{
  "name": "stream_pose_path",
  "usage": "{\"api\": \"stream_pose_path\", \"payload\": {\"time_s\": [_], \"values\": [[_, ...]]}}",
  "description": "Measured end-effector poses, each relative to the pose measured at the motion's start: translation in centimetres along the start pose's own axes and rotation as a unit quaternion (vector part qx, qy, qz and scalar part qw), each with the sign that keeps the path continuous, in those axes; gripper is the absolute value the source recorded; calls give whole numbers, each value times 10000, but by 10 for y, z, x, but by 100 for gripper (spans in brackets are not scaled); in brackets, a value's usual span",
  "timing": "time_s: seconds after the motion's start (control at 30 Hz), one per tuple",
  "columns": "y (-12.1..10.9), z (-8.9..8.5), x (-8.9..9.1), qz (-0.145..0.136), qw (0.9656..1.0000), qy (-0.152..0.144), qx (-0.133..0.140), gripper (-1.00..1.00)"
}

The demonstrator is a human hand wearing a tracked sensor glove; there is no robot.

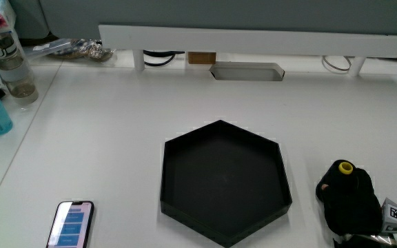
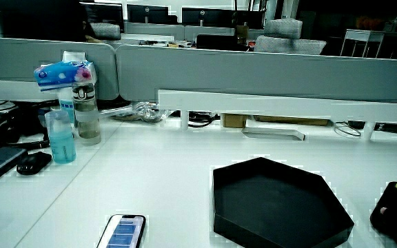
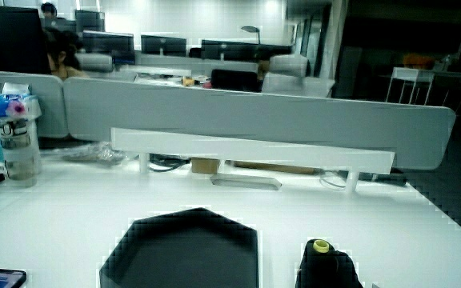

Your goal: Pick sewing from desk

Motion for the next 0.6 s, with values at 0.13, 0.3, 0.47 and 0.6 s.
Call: {"api": "stream_pose_path", "payload": {"time_s": [0.13, 0.3, 0.47, 0.6], "values": [[-2, -4, -13, 11, 9992, 155, -360, 0], [2, -2, -14, 122, 9997, -221, 74, 0], [-2, -5, -26, -51, 9990, -306, 336, 30], [-4, 2, -23, -67, 9969, -261, 743, 70]]}}
